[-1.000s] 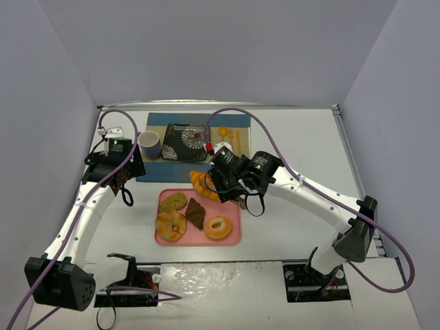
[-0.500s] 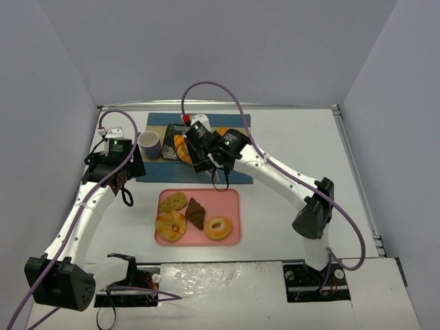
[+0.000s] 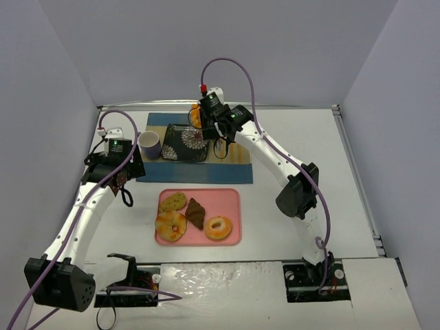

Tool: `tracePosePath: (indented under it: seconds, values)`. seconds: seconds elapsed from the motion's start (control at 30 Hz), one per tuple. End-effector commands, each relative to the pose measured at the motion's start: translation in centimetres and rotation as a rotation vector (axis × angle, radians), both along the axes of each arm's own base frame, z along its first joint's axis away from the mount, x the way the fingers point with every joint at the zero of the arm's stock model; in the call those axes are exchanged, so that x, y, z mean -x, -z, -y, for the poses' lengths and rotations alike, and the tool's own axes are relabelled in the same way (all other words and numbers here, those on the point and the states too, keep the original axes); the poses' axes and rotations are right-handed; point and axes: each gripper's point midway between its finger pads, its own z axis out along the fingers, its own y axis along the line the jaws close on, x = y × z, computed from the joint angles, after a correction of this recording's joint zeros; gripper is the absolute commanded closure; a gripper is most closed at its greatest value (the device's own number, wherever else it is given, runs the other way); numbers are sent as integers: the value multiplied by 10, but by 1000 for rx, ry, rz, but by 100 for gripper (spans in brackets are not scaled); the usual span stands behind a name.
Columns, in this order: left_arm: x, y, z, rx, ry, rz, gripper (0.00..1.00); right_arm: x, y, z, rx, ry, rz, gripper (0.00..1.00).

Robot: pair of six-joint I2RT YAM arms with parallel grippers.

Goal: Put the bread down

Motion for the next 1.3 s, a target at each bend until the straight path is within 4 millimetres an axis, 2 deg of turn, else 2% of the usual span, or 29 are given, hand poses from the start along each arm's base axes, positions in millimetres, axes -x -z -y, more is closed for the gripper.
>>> tracePosePath:
  seconds: [0.0, 0.13, 0.5, 0.63, 0.8, 1.07, 1.27]
  values:
    - [-4, -24, -3, 6, -23, 80, 3, -13, -14, -28, -69, -57, 72, 100]
    - [-4, -23, -3, 4, -25, 77, 3, -16, -2, -39, -92, -79, 54, 100]
    - [-2, -25, -7, -18, -29, 75, 3, -17, 38, -46, -67, -95, -7, 100]
    - [-3, -25, -7, -21, -28, 73, 3, -14, 45, -48, -66, -99, -23, 100]
    - [-2, -23, -7, -22, -28, 68, 3, -13, 41, -47, -63, -103, -14, 82]
    - [-2, -22, -7, -21, -29, 68, 3, -9, 40, -45, -52, -109, -15, 62]
    - [-1, -21, -7, -17, -31, 69, 3, -5, 36, -45, -32, -121, 2, 53]
